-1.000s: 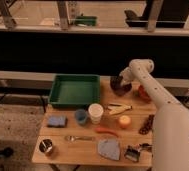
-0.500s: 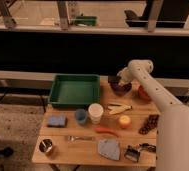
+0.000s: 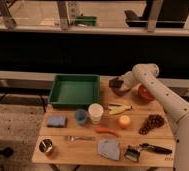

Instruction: Wipe purple bowl with eraser

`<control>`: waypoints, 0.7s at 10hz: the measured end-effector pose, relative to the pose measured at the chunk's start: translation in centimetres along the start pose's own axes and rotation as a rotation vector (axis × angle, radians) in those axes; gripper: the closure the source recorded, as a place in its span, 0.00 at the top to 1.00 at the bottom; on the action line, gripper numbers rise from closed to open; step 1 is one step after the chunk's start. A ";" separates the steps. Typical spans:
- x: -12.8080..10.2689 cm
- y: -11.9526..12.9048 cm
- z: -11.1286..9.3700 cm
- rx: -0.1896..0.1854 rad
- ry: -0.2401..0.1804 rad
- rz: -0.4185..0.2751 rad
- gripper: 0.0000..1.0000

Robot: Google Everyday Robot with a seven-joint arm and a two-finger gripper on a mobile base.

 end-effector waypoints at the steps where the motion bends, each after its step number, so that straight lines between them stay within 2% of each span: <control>1: 0.2 1.0 -0.6 -0.014 -0.003 0.008 0.00; 4: 0.7 1.8 -0.6 -0.032 -0.001 0.029 0.00; 7: 1.9 1.1 -0.5 0.005 0.009 0.050 0.00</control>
